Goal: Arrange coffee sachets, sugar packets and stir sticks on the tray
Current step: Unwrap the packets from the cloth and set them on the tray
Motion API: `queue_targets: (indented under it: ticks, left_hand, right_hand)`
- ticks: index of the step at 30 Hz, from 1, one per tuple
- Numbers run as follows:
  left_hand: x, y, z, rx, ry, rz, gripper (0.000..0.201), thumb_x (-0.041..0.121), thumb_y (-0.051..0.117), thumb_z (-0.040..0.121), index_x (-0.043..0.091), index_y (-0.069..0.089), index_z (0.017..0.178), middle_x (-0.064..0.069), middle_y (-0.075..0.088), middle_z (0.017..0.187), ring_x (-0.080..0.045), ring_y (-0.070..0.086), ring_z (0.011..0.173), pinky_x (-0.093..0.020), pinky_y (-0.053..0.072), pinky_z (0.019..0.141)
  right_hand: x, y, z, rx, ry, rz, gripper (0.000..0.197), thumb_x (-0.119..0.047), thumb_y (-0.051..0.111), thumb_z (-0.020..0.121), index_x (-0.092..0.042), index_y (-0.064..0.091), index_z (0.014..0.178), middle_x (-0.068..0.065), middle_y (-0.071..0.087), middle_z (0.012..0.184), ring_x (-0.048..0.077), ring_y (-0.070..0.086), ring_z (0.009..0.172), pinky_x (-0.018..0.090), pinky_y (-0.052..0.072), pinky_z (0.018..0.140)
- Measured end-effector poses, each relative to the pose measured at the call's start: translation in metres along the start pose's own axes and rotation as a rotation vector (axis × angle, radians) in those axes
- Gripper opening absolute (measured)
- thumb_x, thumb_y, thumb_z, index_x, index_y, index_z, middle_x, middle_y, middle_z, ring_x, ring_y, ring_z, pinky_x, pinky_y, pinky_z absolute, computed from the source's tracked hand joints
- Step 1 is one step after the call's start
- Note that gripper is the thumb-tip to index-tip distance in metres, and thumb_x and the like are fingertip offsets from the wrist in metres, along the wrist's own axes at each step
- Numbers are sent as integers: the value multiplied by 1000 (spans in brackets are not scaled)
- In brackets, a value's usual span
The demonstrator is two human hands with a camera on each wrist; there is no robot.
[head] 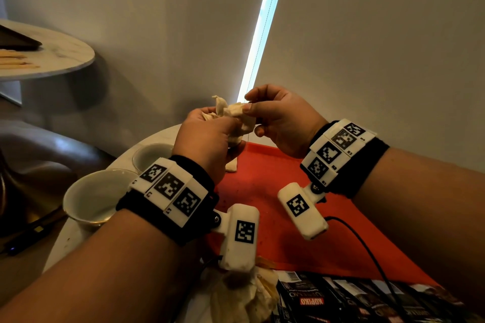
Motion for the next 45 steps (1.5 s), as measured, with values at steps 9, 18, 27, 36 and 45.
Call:
queue_targets:
  ticks: [9, 18, 27, 36, 45]
  left_hand:
    - [0, 0, -1, 7, -10, -5, 34, 8, 68, 92, 16, 57, 123, -16, 68, 116, -30, 69, 100, -29, 55, 58]
    - [7, -3, -2, 44, -2, 32, 16, 14, 56, 98, 19, 60, 112, -5, 66, 98, -21, 67, 86, -39, 61, 76]
    - [16, -16, 3, 169, 89, 33, 32, 2, 54, 96, 29, 54, 113, 3, 62, 99, -8, 64, 79, -24, 60, 65]
    - [40, -18, -6, 211, 274, -183, 28, 8, 58, 96, 36, 58, 101, 2, 65, 105, -23, 68, 98, -45, 62, 80]
    - [39, -17, -4, 188, 277, -195, 28, 9, 57, 97, 37, 57, 100, 3, 64, 104, -21, 68, 94, -45, 62, 80]
  right_hand:
    - [-3, -4, 0, 40, -36, 56, 31, 16, 59, 85, -9, 63, 103, 8, 67, 91, 22, 65, 73, 30, 47, 56]
    - [4, -9, 0, 25, 5, -10, 33, 14, 53, 86, -10, 70, 103, 6, 72, 86, 23, 65, 75, 32, 51, 61]
    - [9, -20, -1, 67, 50, -107, 20, 9, 55, 88, -9, 65, 87, 13, 68, 87, 22, 65, 74, 30, 50, 59]
    - [33, -26, 15, 128, 186, -522, 18, -1, 69, 83, -20, 69, 81, 5, 69, 80, 15, 62, 69, 31, 48, 61]
    - [73, 10, 20, -107, 404, -516, 20, 7, 66, 85, -12, 69, 85, 12, 71, 81, 21, 69, 70, 37, 56, 66]
Point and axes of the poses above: each hand's wrist, its own z-axis towards the middle knuckle, its own y-axis out of the palm, x = y × z, the point moved 7 cm from there along z, towards the middle knuckle
